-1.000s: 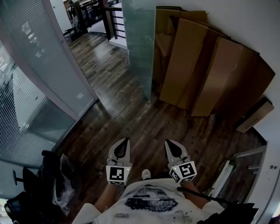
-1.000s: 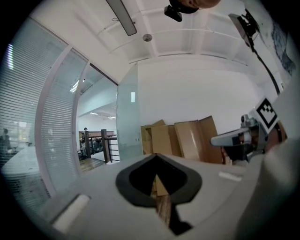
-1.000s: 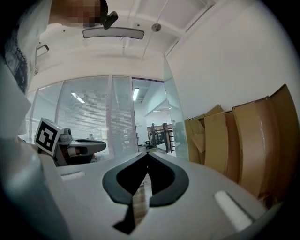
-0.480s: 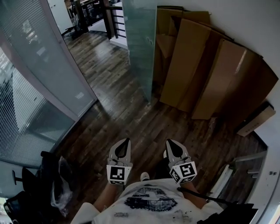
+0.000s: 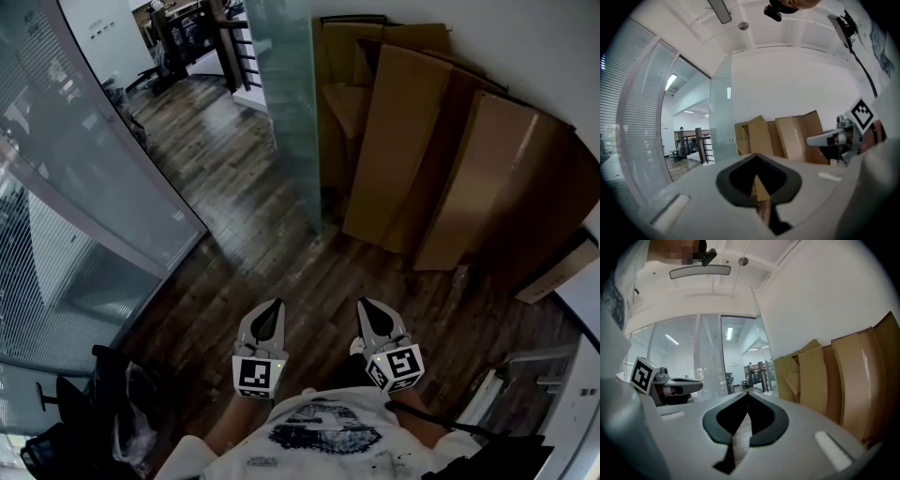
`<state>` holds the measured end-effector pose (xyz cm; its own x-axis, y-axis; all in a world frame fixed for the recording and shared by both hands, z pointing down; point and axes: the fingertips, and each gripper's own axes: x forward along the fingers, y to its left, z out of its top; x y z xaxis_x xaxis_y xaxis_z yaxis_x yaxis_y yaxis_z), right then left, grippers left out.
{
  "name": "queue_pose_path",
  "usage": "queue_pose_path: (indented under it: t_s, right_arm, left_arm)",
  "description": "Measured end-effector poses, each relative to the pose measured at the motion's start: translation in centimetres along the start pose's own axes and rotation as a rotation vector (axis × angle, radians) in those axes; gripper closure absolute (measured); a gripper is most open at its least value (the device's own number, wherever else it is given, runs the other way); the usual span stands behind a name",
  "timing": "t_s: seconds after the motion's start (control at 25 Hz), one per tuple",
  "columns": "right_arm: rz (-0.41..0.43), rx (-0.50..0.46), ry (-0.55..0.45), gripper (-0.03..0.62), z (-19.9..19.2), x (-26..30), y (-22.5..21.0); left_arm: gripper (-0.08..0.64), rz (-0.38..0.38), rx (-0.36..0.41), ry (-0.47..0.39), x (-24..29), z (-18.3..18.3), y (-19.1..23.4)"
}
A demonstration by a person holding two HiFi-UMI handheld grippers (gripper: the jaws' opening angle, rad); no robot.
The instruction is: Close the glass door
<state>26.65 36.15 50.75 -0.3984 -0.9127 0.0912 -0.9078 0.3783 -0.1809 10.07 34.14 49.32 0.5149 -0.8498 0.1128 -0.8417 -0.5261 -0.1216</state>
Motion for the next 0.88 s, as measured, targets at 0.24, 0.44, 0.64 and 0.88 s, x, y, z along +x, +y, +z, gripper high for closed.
queue_pose_path:
  t_s: [0.24, 0.44, 0.64, 0.88]
  right_arm:
    - [-0.009, 0.013, -0.001, 0.586, 1.7, 2.1, -6.7]
    - [-0.009, 0.036, 0.01, 0.586, 1.7, 3.2, -10.9]
    - [-0.007, 0.043, 0.003, 0.586, 2.9, 3.9, -15.3]
    - [-0.001, 0.05, -0.002, 0.586, 4.0, 4.6, -19.9]
  left_arm:
    - [0.56, 0.002, 0.01, 0.017, 6.6, 1.2, -1.7]
    - [0.56, -0.01, 0.02, 0.035, 11.2, 1.4, -3.3]
    - [0.56, -0.005, 0.023, 0.033, 15.5, 2.9, -4.7]
    - [0.56, 0.008, 0.026, 0.021, 18.8, 4.3, -6.6]
